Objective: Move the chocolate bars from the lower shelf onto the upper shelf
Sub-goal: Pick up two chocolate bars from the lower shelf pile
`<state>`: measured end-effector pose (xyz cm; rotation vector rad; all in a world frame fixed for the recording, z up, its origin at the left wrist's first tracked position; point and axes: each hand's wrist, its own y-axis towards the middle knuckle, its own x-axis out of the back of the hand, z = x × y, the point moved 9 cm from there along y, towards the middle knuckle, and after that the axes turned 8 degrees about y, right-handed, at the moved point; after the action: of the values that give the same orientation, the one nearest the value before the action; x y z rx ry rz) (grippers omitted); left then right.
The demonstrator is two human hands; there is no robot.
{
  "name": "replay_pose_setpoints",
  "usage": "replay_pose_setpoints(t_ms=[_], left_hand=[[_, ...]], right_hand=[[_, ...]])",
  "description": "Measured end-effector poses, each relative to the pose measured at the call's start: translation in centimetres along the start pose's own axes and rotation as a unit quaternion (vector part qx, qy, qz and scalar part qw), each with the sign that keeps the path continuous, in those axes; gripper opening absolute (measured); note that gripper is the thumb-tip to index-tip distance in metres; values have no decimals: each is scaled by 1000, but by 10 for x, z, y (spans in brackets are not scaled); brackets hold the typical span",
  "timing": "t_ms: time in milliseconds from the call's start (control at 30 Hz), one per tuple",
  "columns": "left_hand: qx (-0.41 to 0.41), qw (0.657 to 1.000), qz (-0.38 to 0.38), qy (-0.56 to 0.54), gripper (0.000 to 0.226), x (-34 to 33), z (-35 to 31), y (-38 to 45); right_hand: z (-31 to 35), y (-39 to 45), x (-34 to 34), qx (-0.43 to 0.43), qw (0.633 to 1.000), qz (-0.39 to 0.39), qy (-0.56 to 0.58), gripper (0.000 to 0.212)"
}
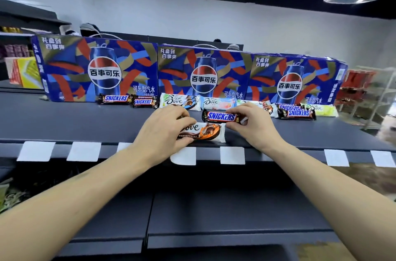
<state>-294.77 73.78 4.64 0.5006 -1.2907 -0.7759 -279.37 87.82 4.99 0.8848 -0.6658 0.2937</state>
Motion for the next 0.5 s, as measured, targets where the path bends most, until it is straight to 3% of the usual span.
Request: replay_pose_setpoints(t_ms=[500], left_hand=[[36,999,18,35,42,-29,-4,26]], right_hand=[[-17,41,-9,66,997,35,4,33]])
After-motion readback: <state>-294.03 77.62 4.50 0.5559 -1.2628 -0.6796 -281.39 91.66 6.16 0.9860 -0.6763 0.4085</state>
